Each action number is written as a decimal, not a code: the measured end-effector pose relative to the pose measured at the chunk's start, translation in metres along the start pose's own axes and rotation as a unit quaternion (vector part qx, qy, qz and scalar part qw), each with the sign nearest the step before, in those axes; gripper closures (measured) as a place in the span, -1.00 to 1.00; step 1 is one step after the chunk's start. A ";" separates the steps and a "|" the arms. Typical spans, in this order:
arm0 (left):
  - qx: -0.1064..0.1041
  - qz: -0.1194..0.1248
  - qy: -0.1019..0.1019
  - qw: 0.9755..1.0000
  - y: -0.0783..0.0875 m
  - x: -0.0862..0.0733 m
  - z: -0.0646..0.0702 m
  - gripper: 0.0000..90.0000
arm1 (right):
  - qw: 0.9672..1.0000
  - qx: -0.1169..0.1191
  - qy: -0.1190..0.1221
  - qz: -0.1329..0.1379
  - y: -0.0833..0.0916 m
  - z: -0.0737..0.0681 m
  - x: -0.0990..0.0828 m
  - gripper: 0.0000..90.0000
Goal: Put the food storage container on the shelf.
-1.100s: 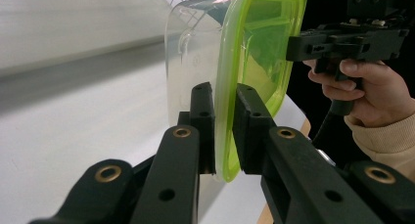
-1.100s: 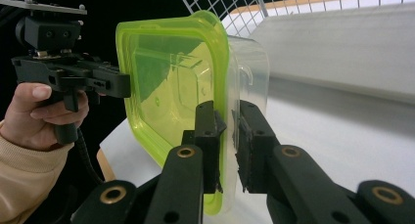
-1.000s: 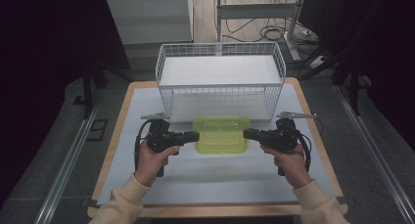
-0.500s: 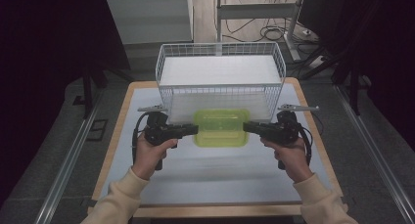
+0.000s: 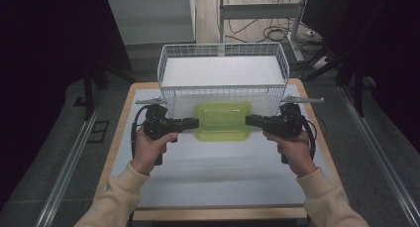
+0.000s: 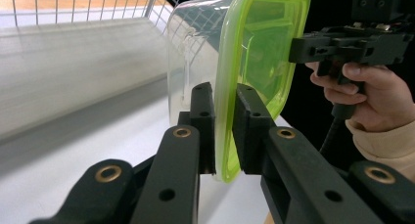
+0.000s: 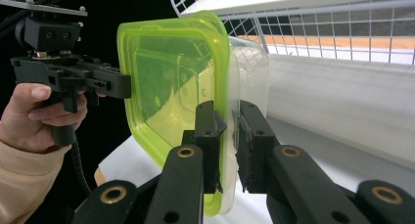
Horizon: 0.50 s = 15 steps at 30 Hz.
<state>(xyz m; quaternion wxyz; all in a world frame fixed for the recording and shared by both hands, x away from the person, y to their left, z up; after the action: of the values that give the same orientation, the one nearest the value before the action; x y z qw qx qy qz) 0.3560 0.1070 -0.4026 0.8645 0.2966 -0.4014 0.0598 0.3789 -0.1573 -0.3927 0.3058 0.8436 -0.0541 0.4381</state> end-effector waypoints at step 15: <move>0.010 0.007 -0.001 1.000 0.005 0.020 0.000 0.79 | 1.000 -0.011 0.016 0.009 0.002 -0.003 0.023 0.79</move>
<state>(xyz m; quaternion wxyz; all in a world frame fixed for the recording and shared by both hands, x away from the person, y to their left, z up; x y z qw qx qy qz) 0.3677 0.1085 -0.3862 0.8606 0.3028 -0.4035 0.0694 0.3905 -0.1531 -0.3728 0.3118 0.8326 -0.0611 0.4536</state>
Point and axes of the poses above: each handheld gripper's, and its own axes: y roughly backward along the jaws, x roughly out of its top, z roughly to its right, the point moved 6 cm from there along -y, roughly forward along the jaws, and after that the axes turned 7 degrees about -z, right-handed, at the moved point
